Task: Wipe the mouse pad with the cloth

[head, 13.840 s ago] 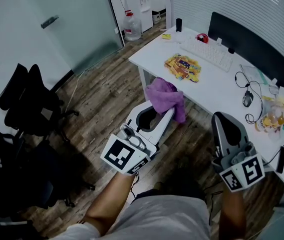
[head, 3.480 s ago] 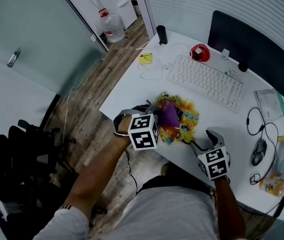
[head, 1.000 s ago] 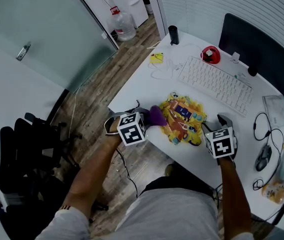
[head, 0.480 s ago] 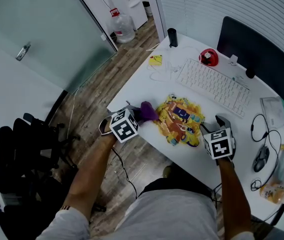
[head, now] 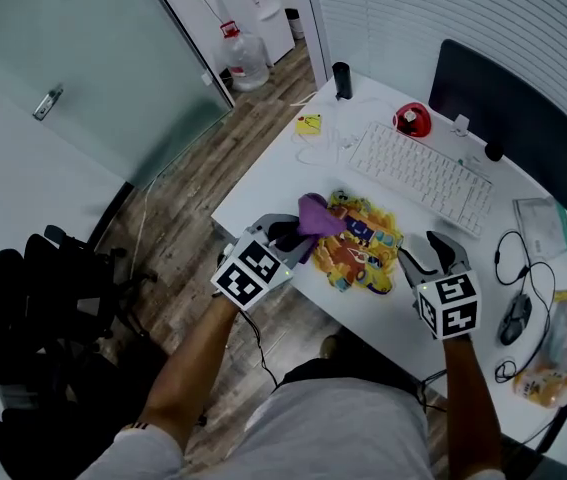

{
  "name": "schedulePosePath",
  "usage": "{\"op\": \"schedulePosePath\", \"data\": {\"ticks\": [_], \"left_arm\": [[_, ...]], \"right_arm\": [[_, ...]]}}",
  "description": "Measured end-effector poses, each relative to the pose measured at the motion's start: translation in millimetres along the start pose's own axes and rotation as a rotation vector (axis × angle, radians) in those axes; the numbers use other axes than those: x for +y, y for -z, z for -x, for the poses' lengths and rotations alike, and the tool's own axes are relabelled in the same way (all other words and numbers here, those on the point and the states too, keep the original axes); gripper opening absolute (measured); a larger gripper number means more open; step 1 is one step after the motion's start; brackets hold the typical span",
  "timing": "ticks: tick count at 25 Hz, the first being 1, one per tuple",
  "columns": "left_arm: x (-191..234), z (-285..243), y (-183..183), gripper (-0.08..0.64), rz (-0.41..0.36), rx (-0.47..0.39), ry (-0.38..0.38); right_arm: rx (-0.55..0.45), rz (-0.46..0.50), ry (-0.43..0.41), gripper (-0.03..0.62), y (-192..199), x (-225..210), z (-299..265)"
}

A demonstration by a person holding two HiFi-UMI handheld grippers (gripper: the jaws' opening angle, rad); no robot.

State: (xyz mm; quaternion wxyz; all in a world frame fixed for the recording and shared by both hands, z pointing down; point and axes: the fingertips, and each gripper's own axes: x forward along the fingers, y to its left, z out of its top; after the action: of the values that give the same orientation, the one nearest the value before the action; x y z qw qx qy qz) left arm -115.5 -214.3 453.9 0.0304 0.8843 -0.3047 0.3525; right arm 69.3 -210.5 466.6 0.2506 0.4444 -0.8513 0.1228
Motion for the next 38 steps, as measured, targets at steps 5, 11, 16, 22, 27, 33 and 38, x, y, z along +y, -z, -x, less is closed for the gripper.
{"op": "schedulePosePath", "data": {"ticks": [5, 11, 16, 22, 27, 33, 38], "left_arm": [[-19, 23, -60, 0.083, 0.069, -0.254, -0.014], [-38, 59, -127, 0.083, 0.097, -0.534, -0.021], [-46, 82, -161, 0.083, 0.108, -0.679, -0.043], [-58, 100, -188, 0.083, 0.082, -0.778, -0.051], [-61, 113, -204, 0.083, 0.083, -0.845, -0.060], [-68, 119, -213, 0.083, 0.060, -0.883, -0.066], [-71, 122, -216, 0.083, 0.052, -0.894, -0.072]], "right_arm": [[-0.192, -0.027, -0.060, 0.252, -46, 12, 34], [-0.404, -0.007, -0.110, 0.180, -101, 26, 78], [-0.514, 0.029, -0.131, 0.129, -133, 35, 106], [-0.619, 0.080, -0.127, 0.064, -162, 41, 131], [-0.705, 0.120, -0.127, 0.035, -181, 47, 151], [-0.757, 0.153, -0.126, 0.022, -190, 54, 167], [-0.776, 0.146, -0.133, 0.015, -190, 57, 172]]}}
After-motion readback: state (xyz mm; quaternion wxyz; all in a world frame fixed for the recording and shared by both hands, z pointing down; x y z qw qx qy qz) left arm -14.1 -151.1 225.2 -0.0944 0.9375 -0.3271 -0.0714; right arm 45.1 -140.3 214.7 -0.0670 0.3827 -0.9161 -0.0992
